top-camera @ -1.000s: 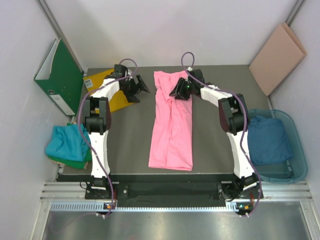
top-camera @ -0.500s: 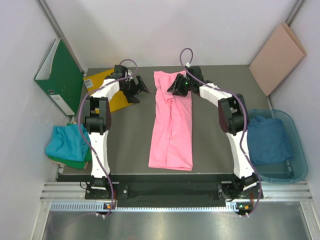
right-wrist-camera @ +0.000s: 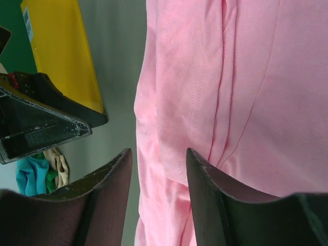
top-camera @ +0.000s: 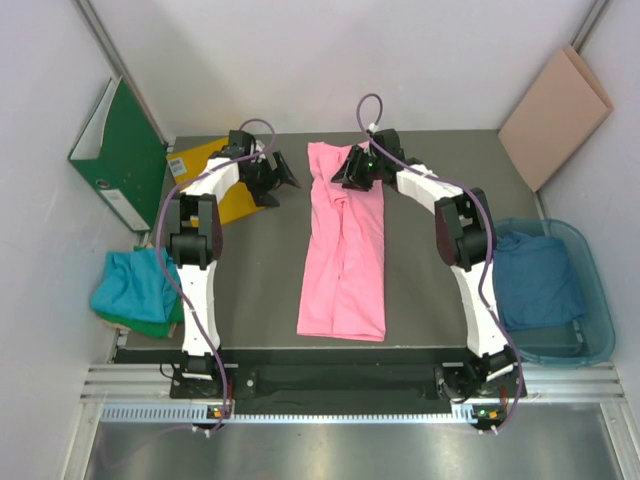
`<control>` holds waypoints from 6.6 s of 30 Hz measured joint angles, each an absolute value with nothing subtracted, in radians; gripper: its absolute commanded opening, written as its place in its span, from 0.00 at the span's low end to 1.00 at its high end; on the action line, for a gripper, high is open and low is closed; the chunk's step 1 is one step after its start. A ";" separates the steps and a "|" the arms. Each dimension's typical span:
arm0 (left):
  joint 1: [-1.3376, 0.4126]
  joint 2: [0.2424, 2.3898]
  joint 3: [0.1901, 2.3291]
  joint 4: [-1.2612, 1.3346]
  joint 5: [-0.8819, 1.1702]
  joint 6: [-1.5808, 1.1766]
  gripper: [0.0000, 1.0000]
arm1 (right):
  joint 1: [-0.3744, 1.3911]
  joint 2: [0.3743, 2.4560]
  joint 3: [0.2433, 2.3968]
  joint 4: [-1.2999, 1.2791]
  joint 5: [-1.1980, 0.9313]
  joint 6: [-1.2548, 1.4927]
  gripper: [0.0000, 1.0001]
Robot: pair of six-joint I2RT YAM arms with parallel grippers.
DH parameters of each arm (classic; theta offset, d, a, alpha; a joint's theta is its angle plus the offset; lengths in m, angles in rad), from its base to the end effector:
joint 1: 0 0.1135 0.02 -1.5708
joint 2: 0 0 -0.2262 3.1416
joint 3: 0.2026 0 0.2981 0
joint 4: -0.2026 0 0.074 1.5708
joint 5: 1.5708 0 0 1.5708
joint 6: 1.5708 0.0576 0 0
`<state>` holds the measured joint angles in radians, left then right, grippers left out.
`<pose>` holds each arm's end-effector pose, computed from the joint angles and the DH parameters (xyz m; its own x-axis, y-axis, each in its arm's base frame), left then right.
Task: Fold and stack the t-shirts
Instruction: Rotate the tshirt 90 degrees, then grab the bottom of the folded rectangular tshirt with both arms
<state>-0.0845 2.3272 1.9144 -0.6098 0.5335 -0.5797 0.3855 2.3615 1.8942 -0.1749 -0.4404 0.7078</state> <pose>0.5268 -0.0740 0.1103 -0.8960 -0.3974 -0.1983 -0.1841 0.7385 -0.6486 0.5185 0.2369 0.1191 -0.8485 0.2904 -0.4424 -0.1379 0.6858 0.7146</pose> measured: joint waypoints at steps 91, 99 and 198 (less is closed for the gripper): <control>-0.083 2.325 1.904 -0.605 0.553 -0.574 0.99 | 0.498 2.308 1.847 -0.273 -0.441 0.503 0.63; -0.093 2.325 1.916 -0.599 0.564 -0.574 0.99 | 0.402 2.273 1.829 -0.231 -0.414 0.556 0.00; -0.122 2.040 1.615 -0.622 0.569 -0.516 0.99 | 0.347 1.718 1.490 -0.236 -0.411 0.514 0.61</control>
